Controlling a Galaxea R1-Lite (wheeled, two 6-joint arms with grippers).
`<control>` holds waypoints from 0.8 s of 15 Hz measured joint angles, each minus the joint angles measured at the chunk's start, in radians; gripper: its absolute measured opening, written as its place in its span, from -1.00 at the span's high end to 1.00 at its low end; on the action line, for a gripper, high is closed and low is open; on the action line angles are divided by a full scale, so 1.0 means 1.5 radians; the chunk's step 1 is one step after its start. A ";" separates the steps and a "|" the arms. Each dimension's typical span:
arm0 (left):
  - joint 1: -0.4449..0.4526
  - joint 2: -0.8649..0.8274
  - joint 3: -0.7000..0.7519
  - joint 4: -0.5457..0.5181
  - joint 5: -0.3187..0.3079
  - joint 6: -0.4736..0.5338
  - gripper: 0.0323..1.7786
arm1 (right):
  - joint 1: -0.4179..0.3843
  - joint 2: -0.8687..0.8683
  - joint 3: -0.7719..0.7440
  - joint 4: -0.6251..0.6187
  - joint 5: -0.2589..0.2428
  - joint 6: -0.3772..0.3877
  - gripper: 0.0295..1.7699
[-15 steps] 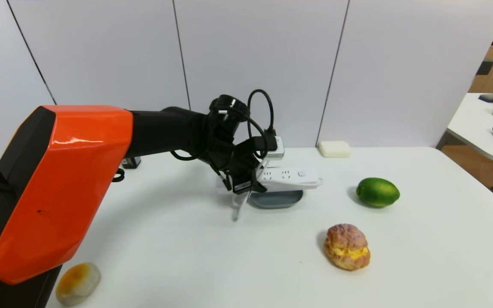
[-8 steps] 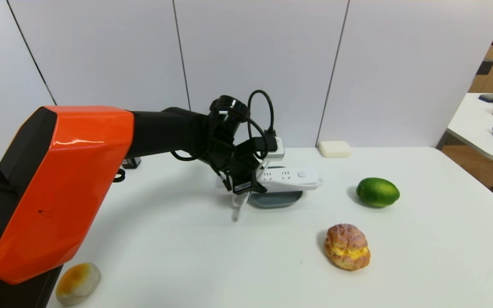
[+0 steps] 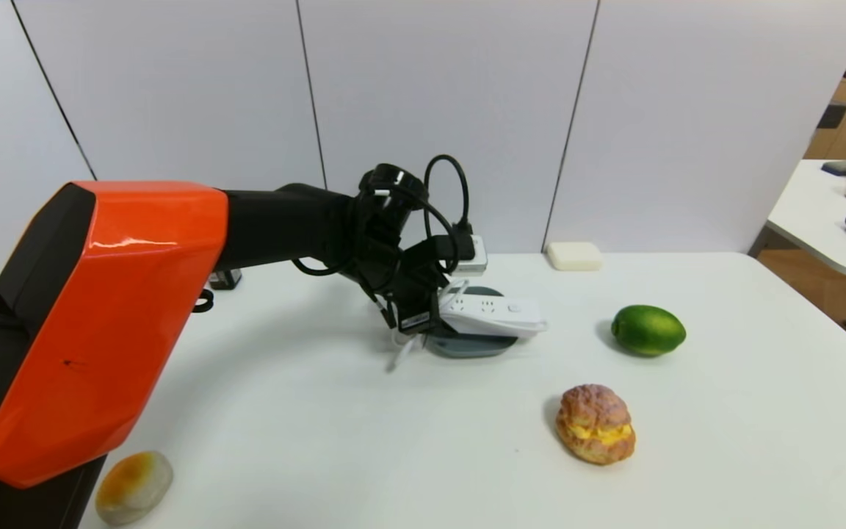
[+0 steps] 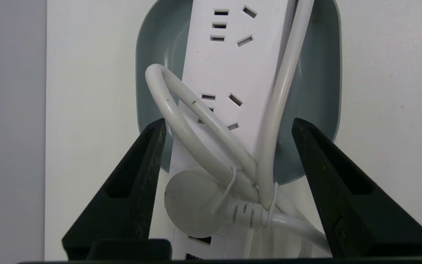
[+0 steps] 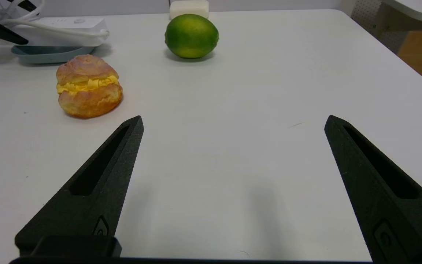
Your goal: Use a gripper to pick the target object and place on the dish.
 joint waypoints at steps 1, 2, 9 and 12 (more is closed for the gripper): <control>0.000 -0.001 0.000 0.000 0.000 -0.003 -0.47 | 0.000 0.000 0.000 0.000 0.000 0.000 -0.93; 0.000 -0.003 0.000 0.001 0.001 -0.005 -0.52 | 0.000 0.000 0.000 0.000 0.000 0.000 -0.93; 0.020 -0.106 0.014 0.121 0.038 -0.004 -0.75 | 0.000 0.000 0.000 0.000 0.000 -0.001 -0.93; 0.050 -0.229 0.078 0.209 0.057 -0.015 -0.81 | 0.000 0.000 0.000 0.000 0.000 0.000 -0.93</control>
